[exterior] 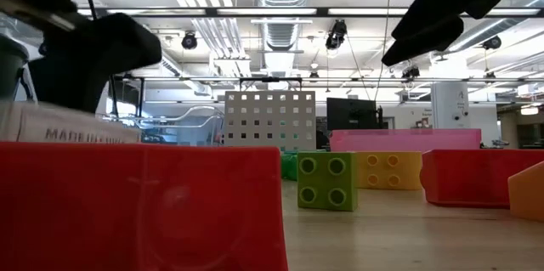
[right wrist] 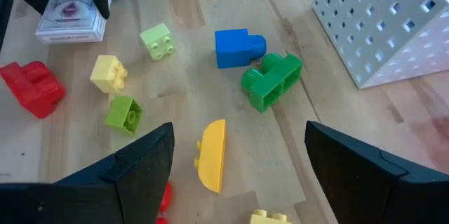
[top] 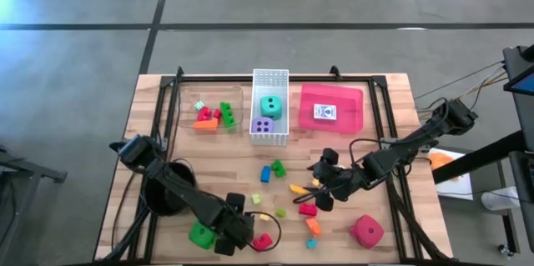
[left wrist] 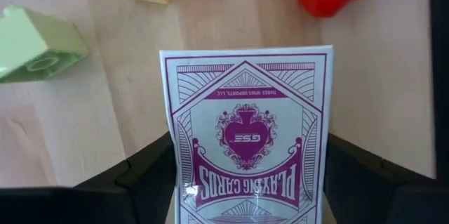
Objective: Pick & Place Toys
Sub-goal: Put the purple deck of cards into the red bin
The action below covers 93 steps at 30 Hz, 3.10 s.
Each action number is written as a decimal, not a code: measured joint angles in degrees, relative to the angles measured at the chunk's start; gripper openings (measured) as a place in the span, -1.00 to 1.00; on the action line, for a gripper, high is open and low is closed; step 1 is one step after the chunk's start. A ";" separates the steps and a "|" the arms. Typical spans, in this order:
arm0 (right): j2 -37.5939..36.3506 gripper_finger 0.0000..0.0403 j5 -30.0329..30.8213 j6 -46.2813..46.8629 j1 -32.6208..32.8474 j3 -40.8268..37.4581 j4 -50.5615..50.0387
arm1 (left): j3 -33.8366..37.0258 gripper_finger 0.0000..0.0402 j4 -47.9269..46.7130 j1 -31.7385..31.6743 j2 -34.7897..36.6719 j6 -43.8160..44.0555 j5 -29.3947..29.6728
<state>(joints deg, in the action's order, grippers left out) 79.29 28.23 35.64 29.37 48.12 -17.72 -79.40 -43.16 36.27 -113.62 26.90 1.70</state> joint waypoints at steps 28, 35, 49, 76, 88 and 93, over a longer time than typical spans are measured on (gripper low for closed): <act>27.83 0.53 13.86 -72.21 11.76 17.93 29.92 | -0.14 0.43 7.31 -7.31 10.71 3.00 -11.69; 33.42 0.53 13.97 -75.34 12.00 27.16 26.27 | -0.15 0.43 9.83 -7.93 10.77 2.96 -13.76; 34.05 0.53 7.61 -77.07 10.92 29.53 26.96 | -1.28 0.43 14.04 -8.24 10.79 -0.57 -15.98; 33.81 -0.73 3.21 -81.67 8.79 29.49 30.79 | -3.32 0.43 16.63 -8.45 10.81 -3.48 -16.76; 33.70 -0.79 1.11 -81.78 8.76 29.44 29.90 | -3.37 0.90 16.09 -8.56 10.81 1.01 -17.13; 33.70 -0.79 0.85 -80.96 8.90 29.44 29.88 | -3.37 0.86 15.41 -8.56 11.09 2.20 -17.64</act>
<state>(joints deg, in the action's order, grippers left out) 112.99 29.08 -45.32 38.26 77.56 12.16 -82.76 -27.75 27.70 -102.53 29.11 -15.94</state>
